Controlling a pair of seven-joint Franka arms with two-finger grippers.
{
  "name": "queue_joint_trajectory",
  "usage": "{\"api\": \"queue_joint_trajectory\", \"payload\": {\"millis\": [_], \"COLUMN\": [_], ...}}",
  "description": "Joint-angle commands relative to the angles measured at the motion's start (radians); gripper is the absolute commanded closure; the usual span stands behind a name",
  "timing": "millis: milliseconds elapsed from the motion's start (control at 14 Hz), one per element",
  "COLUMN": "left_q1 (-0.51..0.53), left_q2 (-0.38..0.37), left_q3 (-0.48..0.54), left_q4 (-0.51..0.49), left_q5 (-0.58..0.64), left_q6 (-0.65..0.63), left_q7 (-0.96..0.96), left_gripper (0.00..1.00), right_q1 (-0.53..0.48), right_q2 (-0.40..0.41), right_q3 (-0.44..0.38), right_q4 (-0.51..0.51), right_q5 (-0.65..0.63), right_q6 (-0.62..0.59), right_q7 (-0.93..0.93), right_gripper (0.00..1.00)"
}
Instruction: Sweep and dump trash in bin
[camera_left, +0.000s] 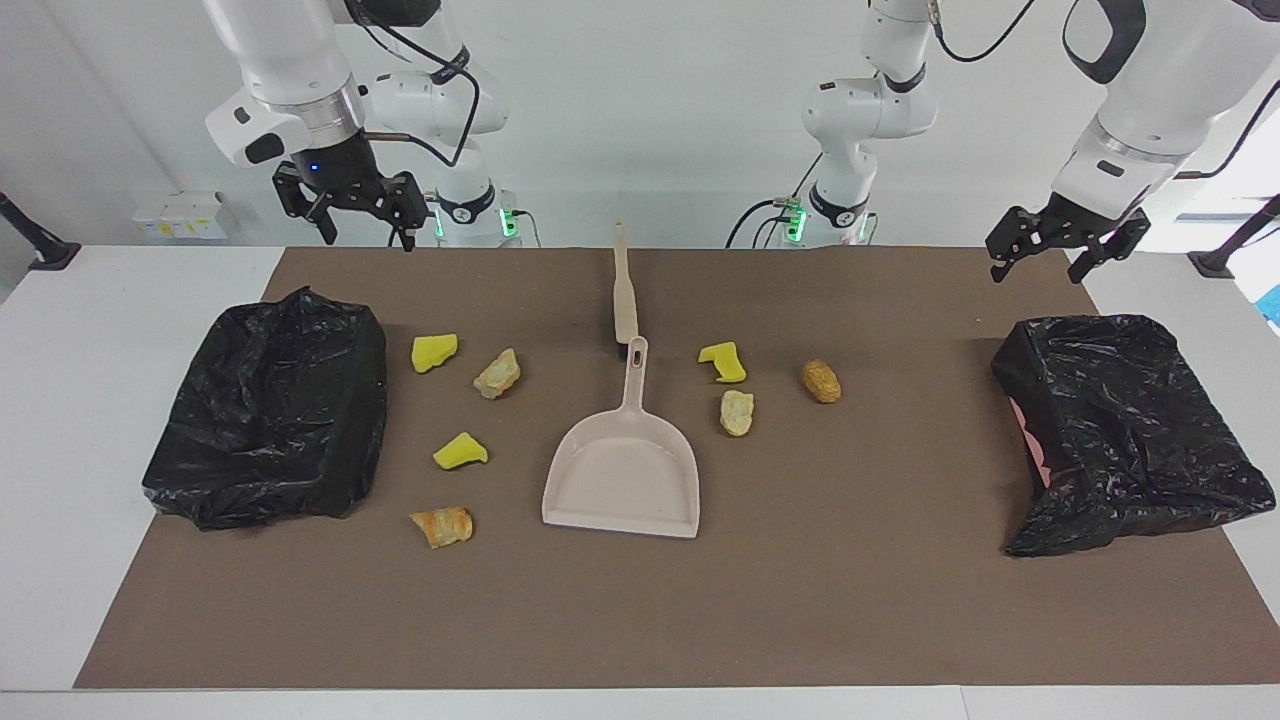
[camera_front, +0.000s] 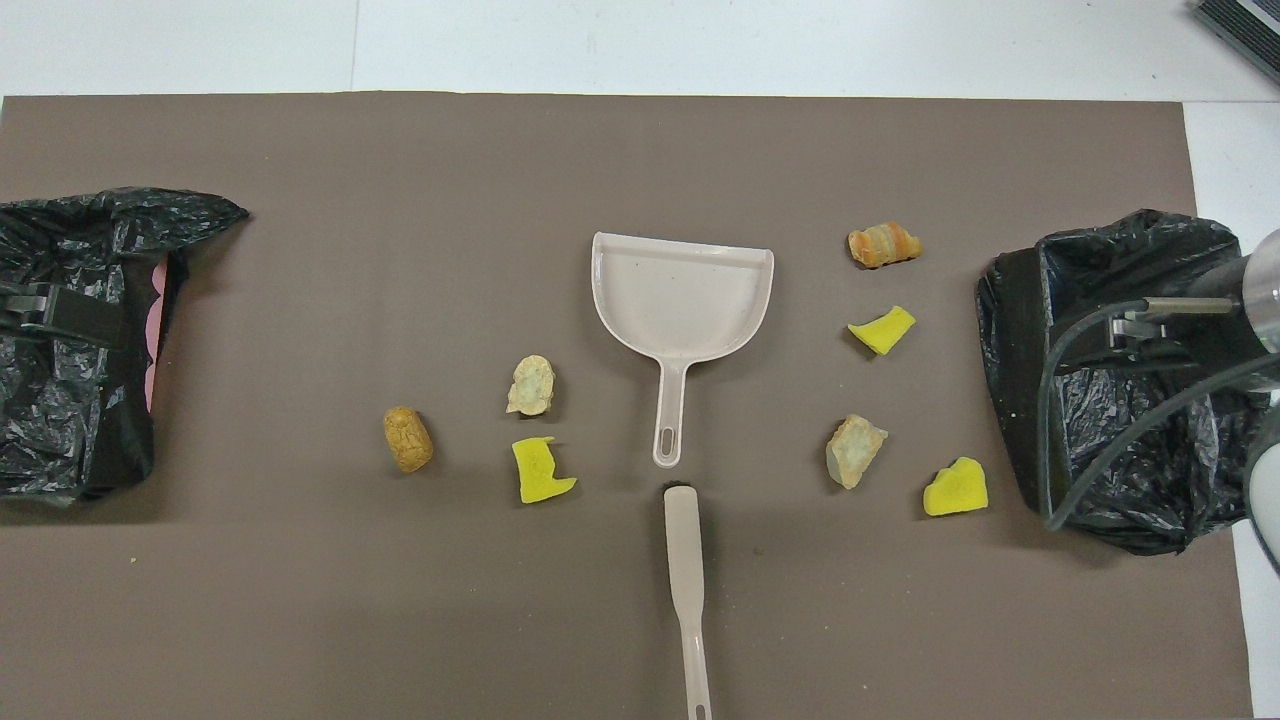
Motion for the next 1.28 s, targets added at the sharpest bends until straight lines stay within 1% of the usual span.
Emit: {"api": "queue_joint_trajectory", "payload": {"millis": [0, 784, 927, 1070, 1212], "left_q1": [-0.002, -0.012, -0.013, -0.015, -0.016], "left_q2": [-0.020, -0.020, -0.025, -0.025, -0.026], "left_q3": [0.007, 0.007, 0.007, 0.006, 0.004], "left_q4": [-0.017, -0.020, -0.023, -0.025, -0.029], "left_q5": [-0.018, -0.018, -0.018, -0.020, -0.020], "left_q6": [0.003, 0.003, 0.001, 0.003, -0.001], "left_q7": [0.007, 0.008, 0.008, 0.008, 0.005], "left_gripper": [0.00, 0.00, 0.00, 0.00, 0.00], "right_q1": [-0.013, -0.018, -0.013, -0.005, -0.002], "right_q2": [-0.027, -0.014, -0.010, -0.007, 0.021], "right_q3": [0.006, 0.001, 0.003, 0.007, 0.010], "right_q4": [-0.032, -0.016, -0.016, -0.012, -0.008], "right_q5": [0.022, 0.022, 0.027, 0.027, 0.026], "right_q6": [0.025, 0.028, 0.065, 0.072, 0.103], "right_q7": [0.013, 0.014, 0.024, 0.027, 0.036], "right_gripper": [0.00, 0.00, 0.00, 0.00, 0.00]}}
